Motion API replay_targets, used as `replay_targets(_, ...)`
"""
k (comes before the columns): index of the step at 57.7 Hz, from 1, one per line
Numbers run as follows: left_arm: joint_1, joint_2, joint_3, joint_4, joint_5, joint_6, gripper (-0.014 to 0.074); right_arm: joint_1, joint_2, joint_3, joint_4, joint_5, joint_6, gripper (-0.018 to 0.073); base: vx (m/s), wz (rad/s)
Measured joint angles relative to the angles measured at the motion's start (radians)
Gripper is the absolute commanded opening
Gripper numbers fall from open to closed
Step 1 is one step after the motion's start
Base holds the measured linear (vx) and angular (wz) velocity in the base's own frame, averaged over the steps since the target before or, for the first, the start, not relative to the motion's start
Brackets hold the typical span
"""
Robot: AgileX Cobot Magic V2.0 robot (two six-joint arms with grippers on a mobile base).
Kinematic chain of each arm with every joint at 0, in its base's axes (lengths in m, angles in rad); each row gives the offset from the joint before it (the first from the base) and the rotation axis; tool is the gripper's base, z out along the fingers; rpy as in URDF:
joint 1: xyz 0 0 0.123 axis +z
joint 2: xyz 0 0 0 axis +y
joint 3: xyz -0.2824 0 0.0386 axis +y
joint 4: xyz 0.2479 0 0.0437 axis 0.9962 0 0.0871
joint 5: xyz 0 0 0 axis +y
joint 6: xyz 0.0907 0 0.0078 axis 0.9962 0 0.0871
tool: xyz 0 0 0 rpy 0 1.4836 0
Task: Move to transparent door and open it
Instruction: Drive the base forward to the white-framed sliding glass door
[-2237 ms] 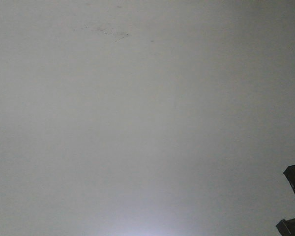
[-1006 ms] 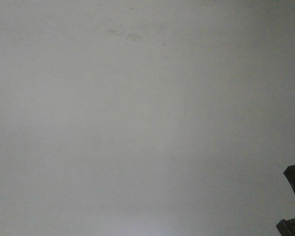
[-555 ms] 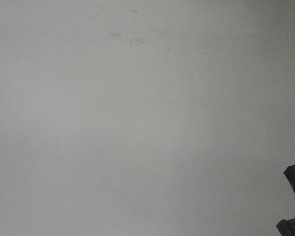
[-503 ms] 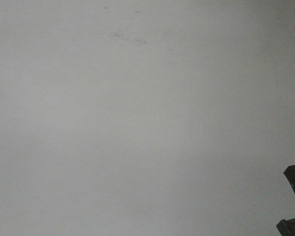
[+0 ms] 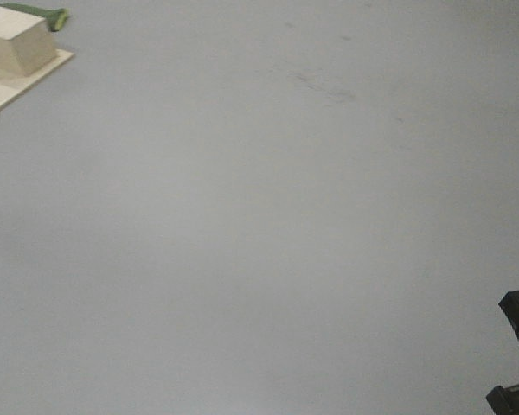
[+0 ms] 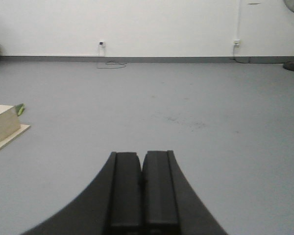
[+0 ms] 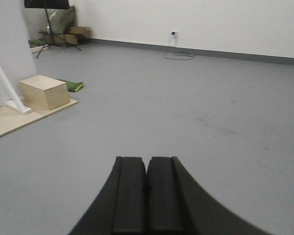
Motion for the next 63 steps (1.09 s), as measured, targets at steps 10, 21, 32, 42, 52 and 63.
replay_targets(10,0.0,0.0,0.0,0.0,0.0,0.0,-0.0006,0.0,0.0,0.0,0.0,0.0,0.0,0.0,0.36,0.56)
replay_targets(21,0.0,0.0,0.0,0.0,0.0,0.0,-0.0006,0.0,0.0,0.0,0.0,0.0,0.0,0.0,0.38,0.51)
replay_targets(32,0.0,0.0,0.0,0.0,0.0,0.0,-0.0006,0.0,0.0,0.0,0.0,0.0,0.0,0.0,0.42,0.34)
replay_targets(42,0.0,0.0,0.0,0.0,0.0,0.0,-0.0006,0.0,0.0,0.0,0.0,0.0,0.0,0.0,0.46,0.19)
replay_targets(52,0.0,0.0,0.0,0.0,0.0,0.0,-0.0006,0.0,0.0,0.0,0.0,0.0,0.0,0.0,0.49,0.11)
replay_targets(63,0.0,0.0,0.0,0.0,0.0,0.0,-0.0006,0.0,0.0,0.0,0.0,0.0,0.0,0.0,0.52,0.12)
